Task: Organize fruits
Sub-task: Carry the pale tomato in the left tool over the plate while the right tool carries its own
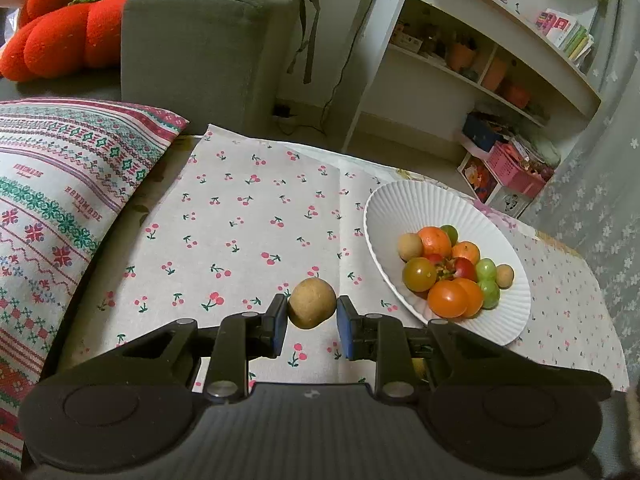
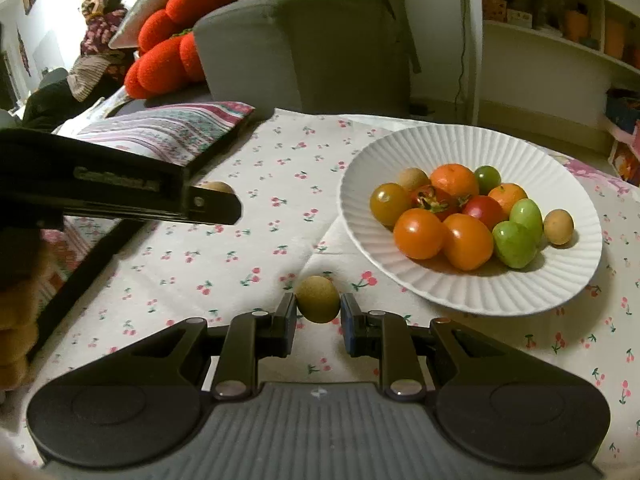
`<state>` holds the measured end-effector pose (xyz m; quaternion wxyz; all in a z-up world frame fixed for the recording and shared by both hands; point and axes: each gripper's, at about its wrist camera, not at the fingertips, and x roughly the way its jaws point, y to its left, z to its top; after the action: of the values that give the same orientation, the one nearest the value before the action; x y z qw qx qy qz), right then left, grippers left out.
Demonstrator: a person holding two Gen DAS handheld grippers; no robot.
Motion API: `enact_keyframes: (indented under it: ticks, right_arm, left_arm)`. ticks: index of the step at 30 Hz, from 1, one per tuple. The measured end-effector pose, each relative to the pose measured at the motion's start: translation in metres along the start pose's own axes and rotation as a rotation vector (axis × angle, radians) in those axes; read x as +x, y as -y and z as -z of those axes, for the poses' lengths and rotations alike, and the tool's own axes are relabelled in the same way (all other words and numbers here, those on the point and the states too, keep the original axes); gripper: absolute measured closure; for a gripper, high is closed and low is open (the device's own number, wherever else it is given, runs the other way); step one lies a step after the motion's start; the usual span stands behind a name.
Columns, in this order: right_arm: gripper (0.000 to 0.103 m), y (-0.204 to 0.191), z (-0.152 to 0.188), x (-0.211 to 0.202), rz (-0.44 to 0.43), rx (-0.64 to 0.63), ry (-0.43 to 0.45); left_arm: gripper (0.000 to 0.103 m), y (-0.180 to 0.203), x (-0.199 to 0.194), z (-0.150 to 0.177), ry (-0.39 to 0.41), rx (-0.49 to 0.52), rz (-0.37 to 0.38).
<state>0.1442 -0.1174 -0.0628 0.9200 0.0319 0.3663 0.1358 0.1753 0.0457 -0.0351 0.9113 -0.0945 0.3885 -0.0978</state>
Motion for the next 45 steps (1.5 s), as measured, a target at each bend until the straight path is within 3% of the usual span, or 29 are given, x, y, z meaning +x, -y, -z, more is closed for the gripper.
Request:
enact_keyframes:
  ticks: [9, 21, 25, 35, 45]
  right_arm:
    - [0.082, 0.013, -0.016, -0.024, -0.029, 0.074, 0.078]
    - [0.082, 0.109, -0.033, -0.061, 0.070, 0.356, 0.208]
    - [0.082, 0.135, -0.030, -0.051, 0.089, 0.440, 0.189]
    - [0.082, 0.156, -0.035, -0.028, 0.087, 0.475, 0.174]
    - [0.082, 0.154, -0.043, -0.009, 0.090, 0.463, 0.142]
  left_arm:
    - [0.079, 0.001, -0.004, -0.003, 0.027, -0.012, 0.006]
    - [0.079, 0.023, 0.004, -0.023, 0.092, 0.051, 0.054]
    - [0.079, 0.046, 0.021, -0.033, 0.092, 0.113, 0.079]
    - [0.079, 0.088, 0.075, -0.061, 0.061, 0.190, 0.097]
    - [0.078, 0.095, 0.116, -0.062, -0.010, 0.162, 0.071]
